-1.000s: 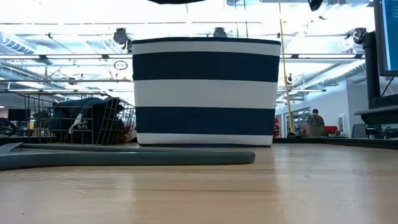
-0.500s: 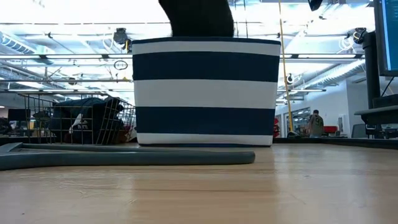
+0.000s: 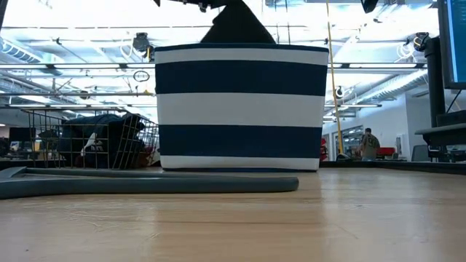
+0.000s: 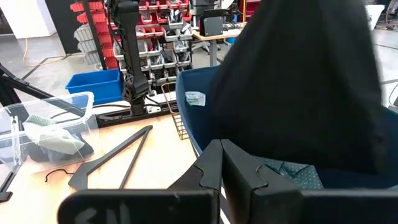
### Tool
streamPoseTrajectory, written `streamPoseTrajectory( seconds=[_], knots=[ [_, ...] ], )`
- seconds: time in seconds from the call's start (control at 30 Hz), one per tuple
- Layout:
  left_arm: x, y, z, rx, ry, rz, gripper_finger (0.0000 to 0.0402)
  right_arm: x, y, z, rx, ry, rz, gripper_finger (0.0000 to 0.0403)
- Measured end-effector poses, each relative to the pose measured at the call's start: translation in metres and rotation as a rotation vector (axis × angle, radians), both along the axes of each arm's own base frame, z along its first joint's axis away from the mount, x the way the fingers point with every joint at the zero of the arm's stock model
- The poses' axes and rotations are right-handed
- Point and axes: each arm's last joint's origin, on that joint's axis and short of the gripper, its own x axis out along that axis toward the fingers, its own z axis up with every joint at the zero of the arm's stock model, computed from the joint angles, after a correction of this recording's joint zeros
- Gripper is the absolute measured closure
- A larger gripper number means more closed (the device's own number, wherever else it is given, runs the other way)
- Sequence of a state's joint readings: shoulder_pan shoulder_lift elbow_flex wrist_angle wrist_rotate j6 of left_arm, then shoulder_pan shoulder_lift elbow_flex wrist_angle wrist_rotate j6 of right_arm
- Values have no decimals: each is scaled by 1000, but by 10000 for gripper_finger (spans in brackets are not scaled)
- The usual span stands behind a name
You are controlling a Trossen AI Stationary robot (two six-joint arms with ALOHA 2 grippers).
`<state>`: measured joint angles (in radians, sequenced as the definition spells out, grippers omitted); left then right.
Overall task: Pick & Place Cloths
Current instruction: Put the black shirt into the blue laundry organizer
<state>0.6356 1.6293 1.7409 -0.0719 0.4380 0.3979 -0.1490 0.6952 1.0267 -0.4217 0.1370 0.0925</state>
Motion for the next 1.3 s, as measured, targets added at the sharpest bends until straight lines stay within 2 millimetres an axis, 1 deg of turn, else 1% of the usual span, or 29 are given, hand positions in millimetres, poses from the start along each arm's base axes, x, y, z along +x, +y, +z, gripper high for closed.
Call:
streamPoseTrajectory(
  seconds=[0.17,0.3,0.37,0.5,0.6,0.73,0.83,0.93,1.0,1.17,1.23,1.3],
  knots=[
    [-18,10,7,15,-11,-58,401,0,0,0,-2,0,-15,403],
    [-24,17,-1,-115,39,-164,401,0,-1,0,-8,2,-50,403],
    [-18,16,-12,-187,101,-206,401,0,-1,0,-8,2,-50,403],
    [-4,15,-43,-378,248,-235,397,0,-1,0,-8,2,-49,403],
    [1,10,-48,-424,274,-251,380,0,-1,0,-8,2,-49,403],
    [3,7,-48,-449,283,-228,351,0,-1,0,-6,1,-49,403],
    [3,5,-48,-531,280,-240,332,0,-1,0,10,-4,-52,403],
    [2,6,-50,-580,289,-231,323,0,-1,0,13,-5,-52,403],
    [1,6,-53,-613,313,-169,320,0,-1,0,14,-5,-52,403],
    [3,-1,-63,-583,416,-58,315,0,-1,0,14,-5,-48,403],
    [4,-4,-65,-574,442,-40,303,0,-1,0,14,-5,-48,403],
    [5,-5,-65,-577,445,-30,281,0,-1,0,14,-5,-48,403]
  ],
)
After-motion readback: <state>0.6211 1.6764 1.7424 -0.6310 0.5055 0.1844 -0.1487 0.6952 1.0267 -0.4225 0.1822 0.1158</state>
